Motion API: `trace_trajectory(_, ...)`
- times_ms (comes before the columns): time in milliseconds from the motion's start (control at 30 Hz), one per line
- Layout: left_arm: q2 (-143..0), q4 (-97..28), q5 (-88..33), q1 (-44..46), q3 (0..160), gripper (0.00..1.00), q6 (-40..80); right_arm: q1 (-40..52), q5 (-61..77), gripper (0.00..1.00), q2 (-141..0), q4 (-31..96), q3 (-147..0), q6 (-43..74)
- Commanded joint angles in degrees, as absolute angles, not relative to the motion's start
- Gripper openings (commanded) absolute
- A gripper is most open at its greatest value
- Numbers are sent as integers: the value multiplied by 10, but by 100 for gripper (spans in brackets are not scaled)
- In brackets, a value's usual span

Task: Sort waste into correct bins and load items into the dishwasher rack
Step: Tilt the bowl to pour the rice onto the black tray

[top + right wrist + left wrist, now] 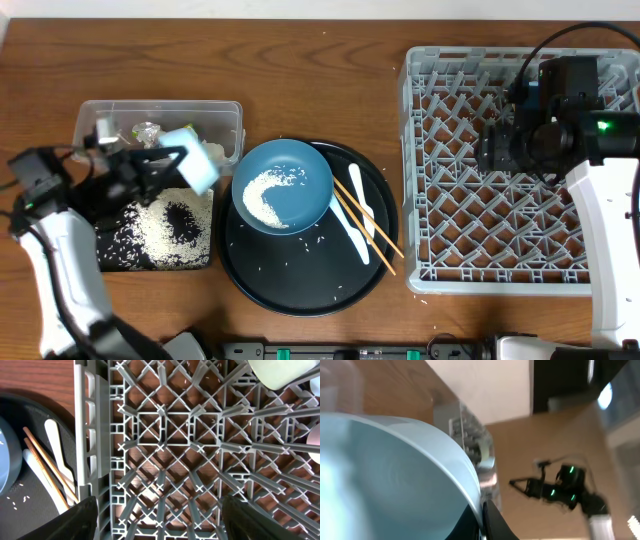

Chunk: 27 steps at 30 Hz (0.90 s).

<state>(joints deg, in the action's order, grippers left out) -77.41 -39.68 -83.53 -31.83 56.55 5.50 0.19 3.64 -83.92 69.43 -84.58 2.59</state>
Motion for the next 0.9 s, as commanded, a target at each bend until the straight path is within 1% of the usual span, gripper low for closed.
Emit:
trace_trajectory(0, -734, -395, -762, -254, 581, 6, 83, 0, 33, 77, -835, 695, -846, 29)
trace_trajectory(333, -683, -407, -607, -13, 581, 6, 128, 0, 33, 77, -835, 696, -846, 29)
trace_trajectory(500, -690, -461, -492, 123, 581, 6, 128, 0, 33, 77, -835, 696, -846, 29)
trace_trajectory(600, -696, -490, -444, 200, 579, 6, 128, 0, 33, 77, -835, 696, -846, 29)
trace_trajectory(733, -704, -506, -391, 288, 575, 6, 128, 0, 33, 77, -835, 696, -846, 29)
trace_trajectory(867, -722, -507, -276, 352, 565, 6, 170, 0, 33, 77, -835, 696, -846, 30)
